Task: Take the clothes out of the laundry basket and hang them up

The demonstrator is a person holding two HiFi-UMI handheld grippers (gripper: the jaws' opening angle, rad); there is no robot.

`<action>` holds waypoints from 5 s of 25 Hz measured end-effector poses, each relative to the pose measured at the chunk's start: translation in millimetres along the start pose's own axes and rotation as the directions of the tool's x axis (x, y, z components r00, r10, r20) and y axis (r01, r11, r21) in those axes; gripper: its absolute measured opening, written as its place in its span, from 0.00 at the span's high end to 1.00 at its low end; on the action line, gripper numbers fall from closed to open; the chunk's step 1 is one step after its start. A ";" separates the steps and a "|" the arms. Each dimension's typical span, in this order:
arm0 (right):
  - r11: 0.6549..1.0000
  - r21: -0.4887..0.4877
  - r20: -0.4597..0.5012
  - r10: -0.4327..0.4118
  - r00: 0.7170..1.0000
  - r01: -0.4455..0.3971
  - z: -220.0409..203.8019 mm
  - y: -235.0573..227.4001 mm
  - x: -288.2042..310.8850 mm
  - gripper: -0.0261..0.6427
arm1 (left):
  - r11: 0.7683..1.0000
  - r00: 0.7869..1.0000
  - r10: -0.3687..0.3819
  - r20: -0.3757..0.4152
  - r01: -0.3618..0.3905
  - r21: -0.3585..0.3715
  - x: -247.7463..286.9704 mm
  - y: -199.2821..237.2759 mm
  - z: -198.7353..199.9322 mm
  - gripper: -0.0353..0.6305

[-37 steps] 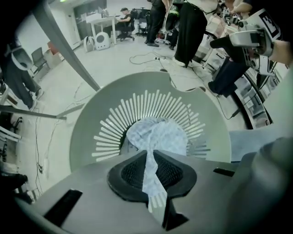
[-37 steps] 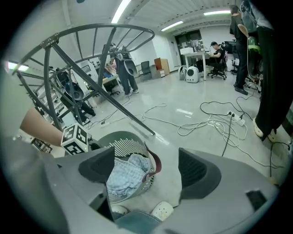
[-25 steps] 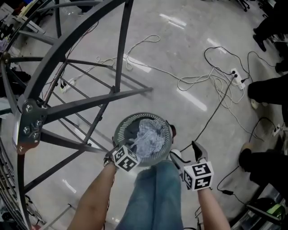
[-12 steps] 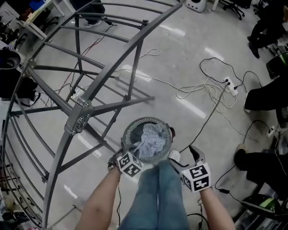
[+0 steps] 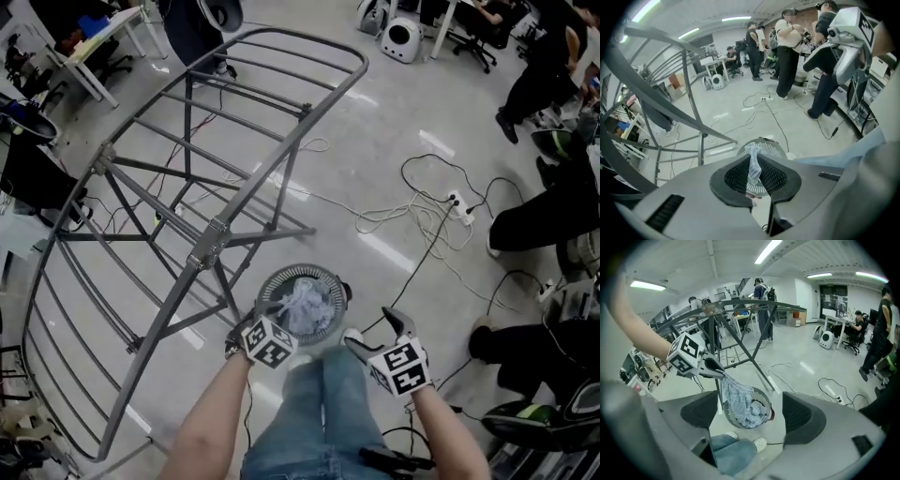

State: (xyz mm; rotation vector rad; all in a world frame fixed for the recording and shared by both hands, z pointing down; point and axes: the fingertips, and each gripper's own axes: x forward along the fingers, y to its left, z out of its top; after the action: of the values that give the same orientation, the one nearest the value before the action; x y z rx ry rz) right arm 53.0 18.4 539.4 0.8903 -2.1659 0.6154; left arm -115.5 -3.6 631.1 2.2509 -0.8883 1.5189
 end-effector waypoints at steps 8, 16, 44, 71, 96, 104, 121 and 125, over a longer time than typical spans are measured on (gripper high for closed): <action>0.982 -0.183 0.005 0.047 0.999 -0.045 47.0 4.7 -28.8 0.32 | 0.996 0.998 -0.010 0.059 0.005 0.083 -75.8 13.6 52.0 0.89; 0.986 -0.149 0.086 0.094 0.992 -0.080 84.2 -6.3 -6.4 0.37 | 0.960 0.995 -0.045 0.084 0.019 0.280 -148.9 16.1 85.8 0.89; 0.399 -0.702 -0.448 0.397 0.801 -0.590 64.8 93.3 90.6 0.89 | 0.941 0.997 0.007 0.079 -0.034 0.335 -237.8 14.3 67.2 0.89; 0.595 -0.794 0.072 -0.109 0.991 0.123 231.9 57.8 -119.2 0.91 | 0.936 0.908 0.246 0.339 -0.314 0.160 -312.2 57.7 74.2 0.89; 0.162 -0.986 0.102 0.436 0.894 0.034 319.4 268.3 -120.2 0.91 | 0.584 0.606 0.795 -0.019 -0.773 -0.247 -493.0 36.6 -77.0 0.89; 0.072 -0.976 0.211 0.535 0.818 0.205 381.3 317.2 -173.0 0.91 | 0.400 0.427 0.897 -0.117 -0.895 -0.196 -584.0 44.2 -77.1 0.89; 0.134 -0.618 0.669 0.608 0.428 0.775 543.7 394.3 -346.2 0.91 | -0.285 -0.331 0.938 -0.098 -0.902 0.325 -839.4 76.5 -3.7 0.89; 0.115 -0.544 0.703 0.603 0.376 0.831 559.8 401.6 -356.7 0.91 | -0.368 -0.453 0.889 -0.073 -0.799 0.475 -862.7 78.7 8.0 0.89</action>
State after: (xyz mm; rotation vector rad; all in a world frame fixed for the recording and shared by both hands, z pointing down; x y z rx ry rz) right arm -300.8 66.4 -149.4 0.5362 -2.3508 -2.0957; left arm -380.6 216.9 -163.7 0.1755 -2.9874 2.4857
